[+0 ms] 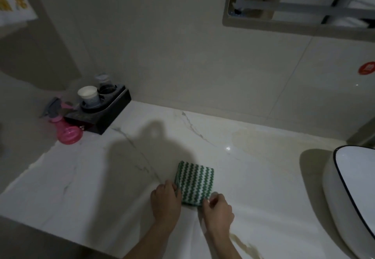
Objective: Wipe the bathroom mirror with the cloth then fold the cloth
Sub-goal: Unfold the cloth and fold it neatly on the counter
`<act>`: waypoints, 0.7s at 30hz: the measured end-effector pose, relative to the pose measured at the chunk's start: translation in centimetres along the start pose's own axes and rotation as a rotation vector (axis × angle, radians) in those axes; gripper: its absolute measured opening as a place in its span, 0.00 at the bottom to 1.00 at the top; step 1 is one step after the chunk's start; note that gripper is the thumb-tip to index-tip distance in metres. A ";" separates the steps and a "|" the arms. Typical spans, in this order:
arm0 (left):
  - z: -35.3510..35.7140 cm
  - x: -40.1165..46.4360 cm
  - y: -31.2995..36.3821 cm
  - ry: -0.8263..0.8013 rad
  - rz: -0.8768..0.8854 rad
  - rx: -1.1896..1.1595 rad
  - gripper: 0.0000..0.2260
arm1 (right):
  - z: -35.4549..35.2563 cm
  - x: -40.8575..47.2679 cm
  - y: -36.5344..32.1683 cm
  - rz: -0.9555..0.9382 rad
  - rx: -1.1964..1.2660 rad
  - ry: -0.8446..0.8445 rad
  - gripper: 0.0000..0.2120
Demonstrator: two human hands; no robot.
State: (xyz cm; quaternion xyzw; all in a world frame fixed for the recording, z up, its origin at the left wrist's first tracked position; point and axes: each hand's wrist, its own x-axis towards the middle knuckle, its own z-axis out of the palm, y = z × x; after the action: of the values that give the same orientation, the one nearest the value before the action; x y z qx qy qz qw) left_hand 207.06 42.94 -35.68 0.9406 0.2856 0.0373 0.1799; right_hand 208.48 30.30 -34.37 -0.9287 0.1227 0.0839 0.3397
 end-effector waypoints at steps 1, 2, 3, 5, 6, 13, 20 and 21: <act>-0.2 -0.1 0.2 -0.004 0.005 0.024 0.07 | -0.1 0.0 -0.1 0.007 0.031 -0.003 0.09; -0.4 -0.3 0.3 -0.007 -0.001 0.054 0.07 | -0.1 0.0 -0.2 0.027 0.056 -0.012 0.10; -0.6 -0.3 0.3 -0.006 -0.015 0.084 0.07 | -0.1 0.1 -0.3 0.045 0.103 -0.021 0.10; -0.8 -0.4 0.3 -0.014 -0.045 0.135 0.09 | -0.1 0.2 -0.3 0.101 0.238 -0.043 0.07; -0.8 -0.4 0.4 -0.026 -0.053 0.146 0.09 | 0.0 0.2 -0.5 0.143 0.326 -0.058 0.06; -0.8 -0.3 1.2 -0.136 -0.165 -0.101 0.08 | -0.6 1.7 -1.5 0.253 0.799 -0.098 0.10; -0.6 -0.9 0.8 -0.218 -0.287 -0.464 0.09 | -1.2 2.1 -1.4 0.288 0.970 -0.151 0.12; -0.7 -1.1 0.9 -0.231 -0.310 -0.496 0.09 | -1.2 2.1 -1.3 0.298 1.000 -0.162 0.13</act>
State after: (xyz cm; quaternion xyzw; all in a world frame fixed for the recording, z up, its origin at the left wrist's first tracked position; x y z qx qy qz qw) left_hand 206.46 41.88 -34.71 0.8114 0.3853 -0.0291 0.4386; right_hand 210.91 30.16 -33.14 -0.6161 0.2517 0.1342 0.7342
